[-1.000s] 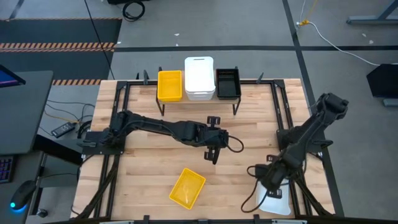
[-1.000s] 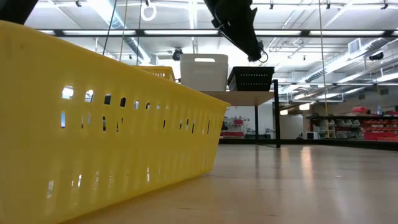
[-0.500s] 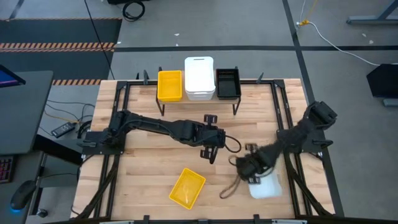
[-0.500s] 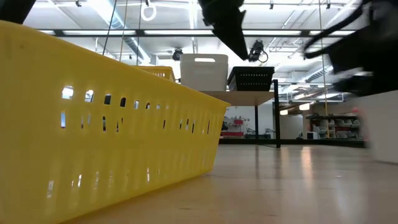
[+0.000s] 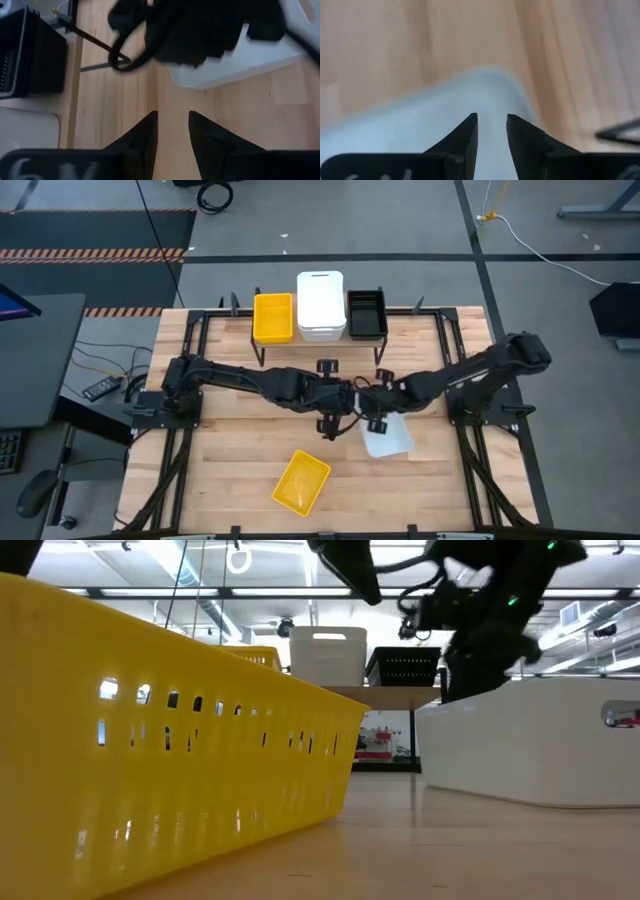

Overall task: Stack baskets on shelf by color
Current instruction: Stack the white bin on the white bin on the shelf

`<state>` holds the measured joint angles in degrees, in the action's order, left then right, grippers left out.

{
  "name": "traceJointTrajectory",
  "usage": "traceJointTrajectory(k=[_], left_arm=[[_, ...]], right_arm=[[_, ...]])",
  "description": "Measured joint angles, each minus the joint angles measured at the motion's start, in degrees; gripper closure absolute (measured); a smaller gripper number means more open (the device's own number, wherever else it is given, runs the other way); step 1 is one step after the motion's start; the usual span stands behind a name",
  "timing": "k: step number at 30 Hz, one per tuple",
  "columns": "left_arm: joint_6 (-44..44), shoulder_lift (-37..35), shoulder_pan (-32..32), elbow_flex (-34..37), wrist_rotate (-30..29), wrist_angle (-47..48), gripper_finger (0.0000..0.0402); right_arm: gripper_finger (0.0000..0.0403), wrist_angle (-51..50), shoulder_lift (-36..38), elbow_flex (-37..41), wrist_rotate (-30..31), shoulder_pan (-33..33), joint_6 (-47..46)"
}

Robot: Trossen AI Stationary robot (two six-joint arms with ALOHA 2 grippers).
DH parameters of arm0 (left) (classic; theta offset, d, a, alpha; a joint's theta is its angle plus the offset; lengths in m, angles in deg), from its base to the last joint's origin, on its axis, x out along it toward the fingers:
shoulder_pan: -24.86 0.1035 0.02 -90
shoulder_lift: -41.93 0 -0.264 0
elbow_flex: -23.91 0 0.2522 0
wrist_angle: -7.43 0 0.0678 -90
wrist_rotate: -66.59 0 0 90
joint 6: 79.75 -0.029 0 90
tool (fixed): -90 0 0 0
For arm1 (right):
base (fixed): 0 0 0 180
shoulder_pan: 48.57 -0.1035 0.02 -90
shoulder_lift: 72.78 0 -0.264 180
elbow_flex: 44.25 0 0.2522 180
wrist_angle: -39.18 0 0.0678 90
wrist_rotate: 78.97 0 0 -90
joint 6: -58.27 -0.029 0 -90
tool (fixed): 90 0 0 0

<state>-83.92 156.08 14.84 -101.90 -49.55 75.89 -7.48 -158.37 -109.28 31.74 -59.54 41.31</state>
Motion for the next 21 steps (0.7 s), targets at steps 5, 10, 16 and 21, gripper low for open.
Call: traceJointTrajectory(k=[5, 10, 16, 21], left_arm=[[0.89, 1.19, -0.19, 0.02, 4.09, -4.82, 0.0285], [0.74, 3.65, -1.72, 0.07, 10.81, -13.5, 0.0285], [0.63, 7.49, -4.24, 0.09, 13.91, -19.83, 0.0283], [0.8, 10.55, -5.38, 0.07, 14.24, -22.38, 0.027]], right_arm=[[0.0294, -13.76, 8.37, 0.0, -7.2, -3.67, -9.14], [0.0294, -28.18, 17.33, 0.0, -11.86, -11.38, -23.45], [0.0294, -37.77, 25.14, 0.0, -9.36, -21.66, -40.32], [0.0294, -37.99, 26.67, 0.0, -4.26, -26.88, -44.91]])
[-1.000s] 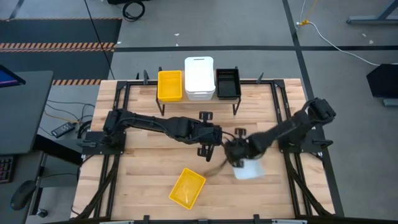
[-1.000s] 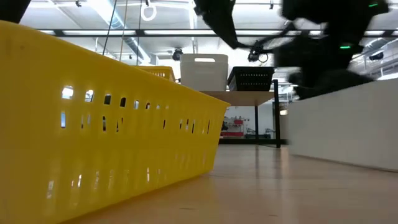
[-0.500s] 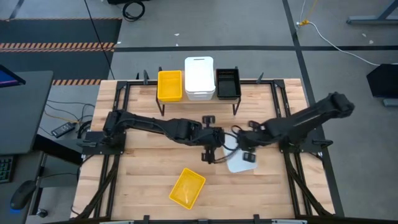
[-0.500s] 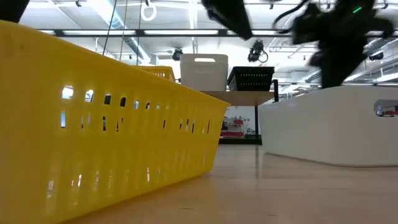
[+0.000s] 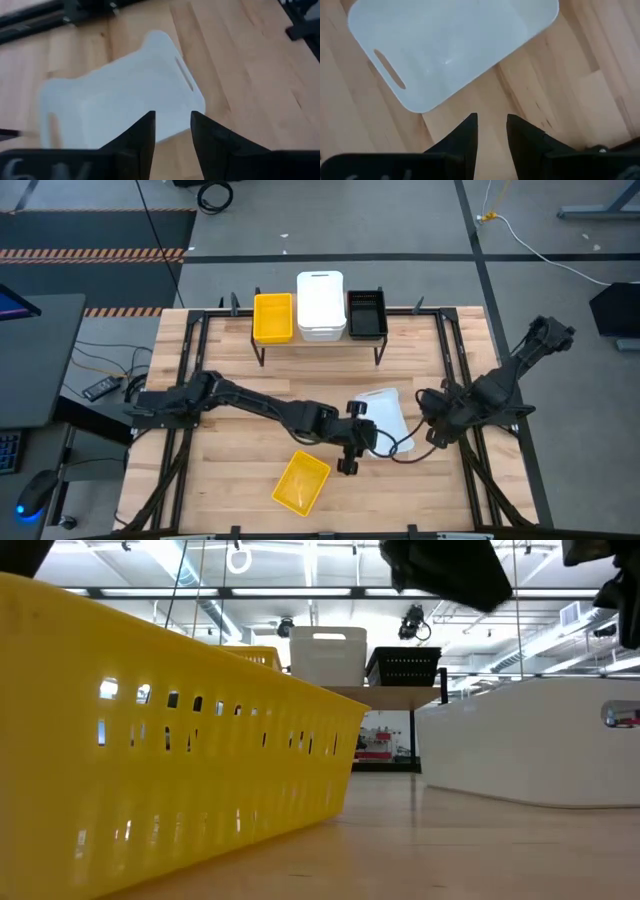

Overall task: Stack baskets on shelf by color
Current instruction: Stack the white bin on the white bin on the shelf

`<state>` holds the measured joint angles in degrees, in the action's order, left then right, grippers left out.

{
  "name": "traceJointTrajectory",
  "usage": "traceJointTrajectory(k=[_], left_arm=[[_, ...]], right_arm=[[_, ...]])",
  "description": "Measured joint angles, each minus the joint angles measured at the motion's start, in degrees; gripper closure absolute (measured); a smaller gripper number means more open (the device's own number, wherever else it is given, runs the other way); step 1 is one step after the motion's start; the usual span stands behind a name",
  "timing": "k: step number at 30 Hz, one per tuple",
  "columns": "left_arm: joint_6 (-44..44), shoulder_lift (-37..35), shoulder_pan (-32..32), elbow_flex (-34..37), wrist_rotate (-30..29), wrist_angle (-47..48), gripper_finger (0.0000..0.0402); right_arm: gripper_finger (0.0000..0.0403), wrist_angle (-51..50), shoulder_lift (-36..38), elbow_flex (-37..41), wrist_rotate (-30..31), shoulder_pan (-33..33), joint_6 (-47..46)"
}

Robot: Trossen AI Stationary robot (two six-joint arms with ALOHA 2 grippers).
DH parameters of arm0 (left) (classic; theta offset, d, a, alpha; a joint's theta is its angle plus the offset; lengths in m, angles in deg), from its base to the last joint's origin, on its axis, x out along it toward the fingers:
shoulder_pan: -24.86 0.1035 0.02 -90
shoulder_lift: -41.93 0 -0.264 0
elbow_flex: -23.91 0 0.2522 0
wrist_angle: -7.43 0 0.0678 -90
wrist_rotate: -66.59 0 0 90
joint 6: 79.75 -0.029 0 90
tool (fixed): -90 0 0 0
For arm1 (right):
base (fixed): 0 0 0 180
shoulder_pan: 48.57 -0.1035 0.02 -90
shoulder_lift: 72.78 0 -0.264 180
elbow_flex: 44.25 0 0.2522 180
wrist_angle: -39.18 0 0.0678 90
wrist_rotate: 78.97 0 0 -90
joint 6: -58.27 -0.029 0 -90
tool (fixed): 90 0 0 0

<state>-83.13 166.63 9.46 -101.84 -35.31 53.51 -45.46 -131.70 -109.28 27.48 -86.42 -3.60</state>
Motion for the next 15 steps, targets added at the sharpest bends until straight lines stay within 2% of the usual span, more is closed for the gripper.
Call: traceJointTrajectory(k=[8, 15], left_arm=[[-0.09, 2.91, -0.26, 0.0, 1.22, -5.83, 0.0202], [4.55, 2.96, -0.66, 0.0, 8.63, -8.25, 0.0153]], right_arm=[[0.0294, 0.1, -1.57, 0.0, 3.05, -1.58, 0.9], [0.0294, -0.06, -2.66, 0.01, 3.59, -1.58, 3.75]])
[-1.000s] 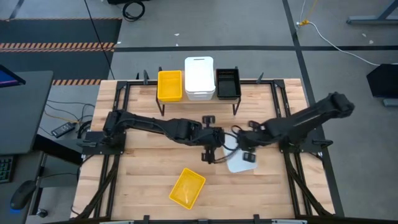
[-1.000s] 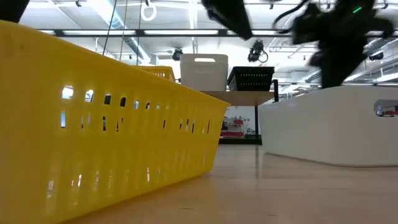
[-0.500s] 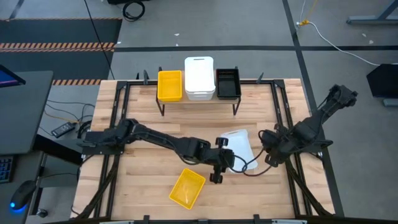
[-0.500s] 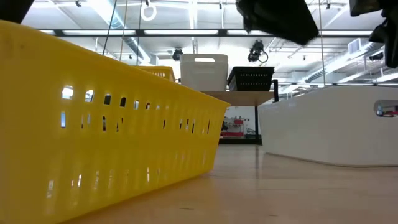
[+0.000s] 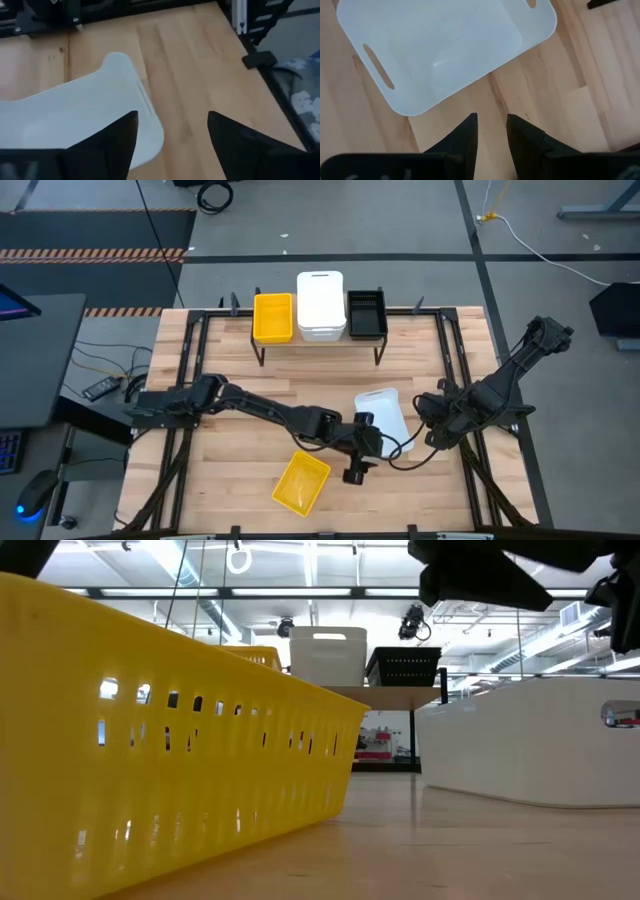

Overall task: Stack baskets on shelf by color
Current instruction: Stack the white bin on the white bin on the shelf

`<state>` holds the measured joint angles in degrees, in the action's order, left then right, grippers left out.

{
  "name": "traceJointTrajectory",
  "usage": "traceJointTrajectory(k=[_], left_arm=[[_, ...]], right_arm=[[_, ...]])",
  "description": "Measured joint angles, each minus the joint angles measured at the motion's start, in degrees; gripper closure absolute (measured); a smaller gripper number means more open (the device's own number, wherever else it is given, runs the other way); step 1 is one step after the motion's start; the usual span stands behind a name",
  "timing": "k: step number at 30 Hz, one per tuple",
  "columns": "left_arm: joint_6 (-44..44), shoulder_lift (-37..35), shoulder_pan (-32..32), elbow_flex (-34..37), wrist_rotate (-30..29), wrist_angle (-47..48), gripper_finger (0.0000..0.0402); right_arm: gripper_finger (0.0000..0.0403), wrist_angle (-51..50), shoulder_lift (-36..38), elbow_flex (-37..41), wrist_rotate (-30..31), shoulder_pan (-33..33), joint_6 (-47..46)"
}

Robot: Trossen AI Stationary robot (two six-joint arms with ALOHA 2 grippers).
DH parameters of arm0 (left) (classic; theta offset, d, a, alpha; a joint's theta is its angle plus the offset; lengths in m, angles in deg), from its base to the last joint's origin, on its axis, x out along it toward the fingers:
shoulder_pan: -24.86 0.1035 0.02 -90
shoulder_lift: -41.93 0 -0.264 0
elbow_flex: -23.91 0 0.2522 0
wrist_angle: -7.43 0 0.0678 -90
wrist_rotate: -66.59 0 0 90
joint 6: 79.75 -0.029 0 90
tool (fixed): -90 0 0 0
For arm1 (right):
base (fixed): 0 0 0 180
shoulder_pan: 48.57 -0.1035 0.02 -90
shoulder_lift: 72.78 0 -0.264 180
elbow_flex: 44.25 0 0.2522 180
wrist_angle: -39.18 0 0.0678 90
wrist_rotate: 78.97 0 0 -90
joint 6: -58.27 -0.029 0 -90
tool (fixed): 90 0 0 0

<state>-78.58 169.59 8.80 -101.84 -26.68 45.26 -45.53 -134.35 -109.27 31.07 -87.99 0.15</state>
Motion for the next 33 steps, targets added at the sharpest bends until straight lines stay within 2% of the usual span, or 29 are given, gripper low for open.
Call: traceJointTrajectory(k=[11, 16, 23, 27, 33], left_arm=[[2.68, 5.43, -0.41, -0.09, -3.33, -4.69, 0.0159], [2.21, 6.59, 0.26, -0.02, -6.22, -3.27, 0.0163], [1.85, 8.46, 0.47, -0.09, -6.72, -3.17, 0.0172], [1.98, 8.48, 0.4, -0.09, -7.57, -2.2, 0.0201], [2.09, 8.55, 0.47, -0.09, -8.32, -1.11, 0.0276]], right_arm=[[0.0294, -0.1, 0.01, 0.01, 2.5, 0.0, 0.74], [0.0294, -0.1, 0.01, 0.01, 2.5, 0.0, 0.71], [0.0294, -0.1, 0.01, 0.01, 2.91, 0.0, 0.82], [0.0294, -0.13, 0.01, 0.01, 2.96, 0.0, 0.85], [0.0294, -0.14, 0.01, 0.01, 3.05, 0.0, 0.86]])
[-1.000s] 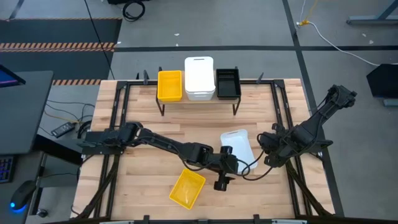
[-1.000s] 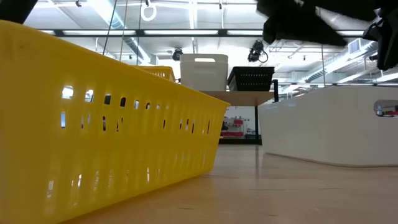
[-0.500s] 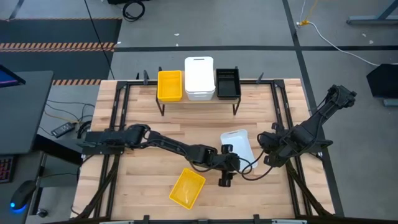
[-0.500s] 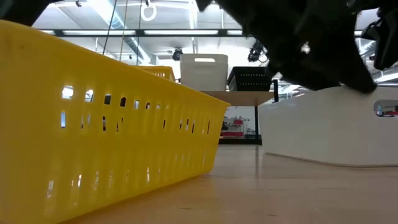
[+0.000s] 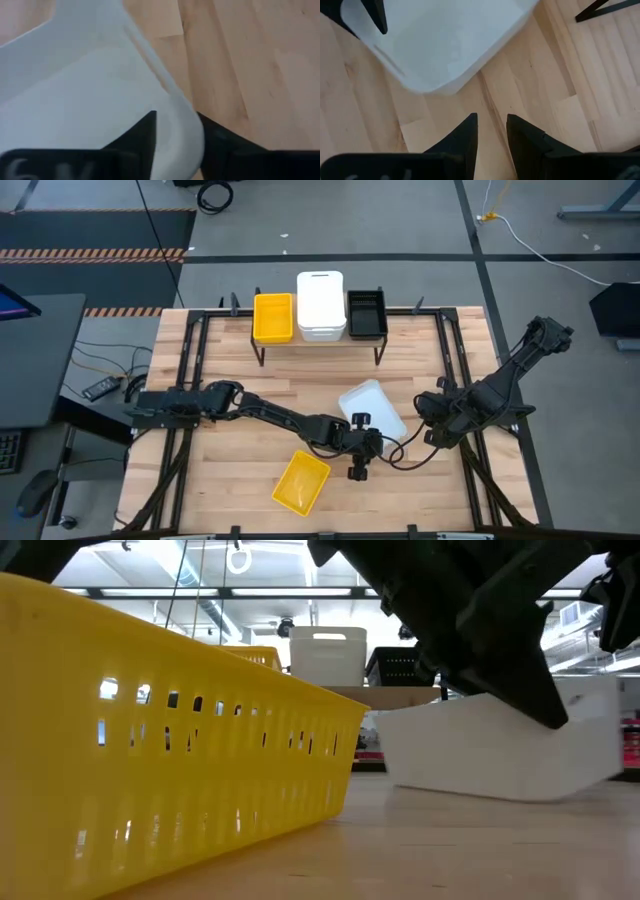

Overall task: Stack baskets on shelf by color
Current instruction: Stack the white bin on the white bin on the shelf

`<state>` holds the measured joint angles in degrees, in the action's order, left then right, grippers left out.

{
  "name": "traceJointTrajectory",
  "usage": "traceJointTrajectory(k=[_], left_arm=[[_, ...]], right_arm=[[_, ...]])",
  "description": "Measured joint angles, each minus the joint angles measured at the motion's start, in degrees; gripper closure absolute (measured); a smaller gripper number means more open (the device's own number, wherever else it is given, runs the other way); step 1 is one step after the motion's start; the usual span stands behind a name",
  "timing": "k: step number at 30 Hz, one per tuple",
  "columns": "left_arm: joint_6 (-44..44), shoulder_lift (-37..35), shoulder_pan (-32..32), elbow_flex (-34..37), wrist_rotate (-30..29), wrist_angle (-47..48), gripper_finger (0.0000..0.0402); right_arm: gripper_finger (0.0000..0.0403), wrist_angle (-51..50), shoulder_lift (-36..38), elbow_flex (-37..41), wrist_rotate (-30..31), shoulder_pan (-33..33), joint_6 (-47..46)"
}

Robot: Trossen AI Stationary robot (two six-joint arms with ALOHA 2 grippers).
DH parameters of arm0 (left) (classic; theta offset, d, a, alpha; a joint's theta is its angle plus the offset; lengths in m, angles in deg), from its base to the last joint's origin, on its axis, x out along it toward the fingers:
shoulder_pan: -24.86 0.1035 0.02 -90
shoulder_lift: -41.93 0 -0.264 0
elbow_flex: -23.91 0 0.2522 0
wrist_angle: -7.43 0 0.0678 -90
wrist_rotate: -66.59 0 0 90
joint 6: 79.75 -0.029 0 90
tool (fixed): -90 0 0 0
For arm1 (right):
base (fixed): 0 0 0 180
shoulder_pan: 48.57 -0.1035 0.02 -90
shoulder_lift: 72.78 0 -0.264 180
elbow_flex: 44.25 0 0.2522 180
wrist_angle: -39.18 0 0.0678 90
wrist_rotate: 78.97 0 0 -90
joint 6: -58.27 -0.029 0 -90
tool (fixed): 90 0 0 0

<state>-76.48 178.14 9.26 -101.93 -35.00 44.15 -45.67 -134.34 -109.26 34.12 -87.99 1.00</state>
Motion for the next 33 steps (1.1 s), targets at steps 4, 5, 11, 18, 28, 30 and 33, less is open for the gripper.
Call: traceJointTrajectory(k=[4, 5, 11, 18, 28, 30, 33], left_arm=[[-0.04, 0.0, -0.03, 0.02, -0.04, 0.69, 0.0335], [-0.19, 0.0, -0.11, 0.02, -0.26, 0.83, 0.0349], [-2.91, -1.21, -1.51, 0.07, -0.73, 3.07, 0.0385], [-2.89, -4.08, -3.05, -5.19, -3.53, 15.4, 0.0385], [-2.92, -5.06, -3.79, -23.0, -4.76, 40.14, 0.039], [-3.25, -7.96, -3.82, -21.15, -4.73, 41.01, 0.0391], [-3.6, -11.62, -3.37, -20.77, -4.97, 45.26, 0.0391]], right_arm=[[0.0294, -0.04, 0.0, 0.0, 0.02, 0.0, 0.1], [0.0294, -0.04, 0.0, 0.0, 0.02, 0.0, 0.23], [0.0294, -0.04, 0.0, 0.02, 0.02, 0.0, 0.41], [0.0294, -0.17, 0.02, 0.02, 0.04, 0.0, 0.43], [0.0294, -0.43, 0.02, 0.02, 0.09, -0.02, 0.45], [0.0294, -0.44, 0.02, 0.02, 0.09, -0.02, 0.45], [0.0294, -0.48, 0.01, 0.02, 0.1, 0.0, 0.48]])
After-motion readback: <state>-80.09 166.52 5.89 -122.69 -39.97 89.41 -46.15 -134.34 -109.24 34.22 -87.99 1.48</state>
